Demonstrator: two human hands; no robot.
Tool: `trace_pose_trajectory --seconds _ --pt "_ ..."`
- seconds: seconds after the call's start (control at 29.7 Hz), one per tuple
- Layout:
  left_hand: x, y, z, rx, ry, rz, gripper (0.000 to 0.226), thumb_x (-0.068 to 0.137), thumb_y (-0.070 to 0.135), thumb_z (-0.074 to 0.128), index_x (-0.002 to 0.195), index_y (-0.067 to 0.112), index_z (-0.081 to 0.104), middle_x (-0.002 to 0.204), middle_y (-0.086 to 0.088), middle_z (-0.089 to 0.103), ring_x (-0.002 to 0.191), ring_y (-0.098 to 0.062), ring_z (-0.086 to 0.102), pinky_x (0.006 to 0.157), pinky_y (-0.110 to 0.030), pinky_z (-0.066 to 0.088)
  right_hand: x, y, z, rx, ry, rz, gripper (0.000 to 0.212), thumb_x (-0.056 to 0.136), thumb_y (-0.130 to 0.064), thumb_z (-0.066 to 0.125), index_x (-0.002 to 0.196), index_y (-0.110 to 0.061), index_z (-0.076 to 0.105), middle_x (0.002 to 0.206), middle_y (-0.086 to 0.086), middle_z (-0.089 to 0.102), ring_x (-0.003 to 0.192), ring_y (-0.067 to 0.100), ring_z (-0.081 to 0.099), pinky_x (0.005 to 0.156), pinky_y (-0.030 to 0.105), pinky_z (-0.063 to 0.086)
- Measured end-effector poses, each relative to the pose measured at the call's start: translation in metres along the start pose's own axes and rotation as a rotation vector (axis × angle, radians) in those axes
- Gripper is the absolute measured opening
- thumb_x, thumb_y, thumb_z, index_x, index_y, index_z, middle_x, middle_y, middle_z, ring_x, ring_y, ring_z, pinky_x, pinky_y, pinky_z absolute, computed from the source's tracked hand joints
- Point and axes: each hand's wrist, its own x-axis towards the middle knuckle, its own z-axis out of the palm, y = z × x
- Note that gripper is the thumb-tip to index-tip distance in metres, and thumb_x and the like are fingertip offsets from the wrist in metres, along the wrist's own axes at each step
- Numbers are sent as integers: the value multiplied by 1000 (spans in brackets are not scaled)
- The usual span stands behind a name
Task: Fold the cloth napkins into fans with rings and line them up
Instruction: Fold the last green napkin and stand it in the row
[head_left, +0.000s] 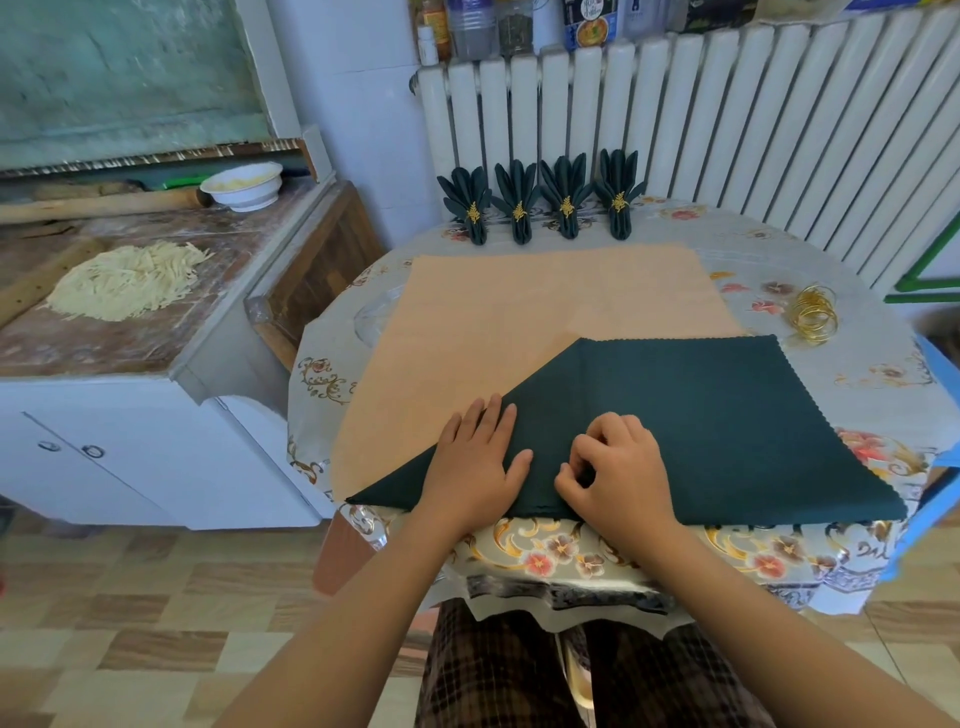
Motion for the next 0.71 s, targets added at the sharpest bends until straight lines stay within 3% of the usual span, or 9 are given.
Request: trace_pose_trajectory --seconds 0.07,0.13,0.24,0.34,0.4,0.51,0.71 --pt "0 0 1 3 9 2 63 101 50 16 154 21 -3 161 0 -9 147 -16 -10 120 -36 -5 8 -2 -1 -20 18 16 10 69 -19 71 72 -16 62 85 0 54 83 23 50 72 33 38" --pt "-1 0 1 7 15 10 63 101 49 15 154 21 -3 161 0 -9 147 -16 -10 120 -37 -4 24 -4 2 -37 -43 21 23 80 -17 63 103 -14 66 114 4 59 111 26 51 92 36 36" --pt "-3 -1 2 4 25 19 61 101 49 16 154 23 -1 161 0 -8 147 -17 -10 120 -37 -4 57 -13 17 -19 -325 -15 45 98 -23 37 142 -17 40 152 0 32 143 18 18 115 33 9" --pt "-1 -1 2 6 48 23 61 101 49 16 154 24 -1 161 1 -6 147 -16 -9 120 -37 -4 83 -6 32 10 -540 3 47 102 -28 22 149 -25 24 157 -4 18 145 13 3 116 36 -4" --pt "-1 0 1 13 38 21 61 101 49 16 154 25 -1 161 1 -6 147 -16 -9 120 -37 -4 88 8 35 -111 -614 -16 48 103 -35 17 150 -30 15 158 -9 11 145 11 -1 117 40 -7" --pt "1 0 0 19 26 14 61 100 49 14 154 25 -2 161 1 -7 147 -16 -9 120 -37 -5 92 28 36 -254 -626 -10 51 101 -43 14 151 -33 3 158 -11 1 145 12 -6 117 43 -7" --pt "0 -1 1 24 16 14 65 96 53 6 154 25 -1 161 1 -7 147 -16 -9 120 -37 -6 112 56 24 -363 -639 206 54 101 -43 9 151 -29 -2 159 -8 -4 146 20 -9 115 48 -12"
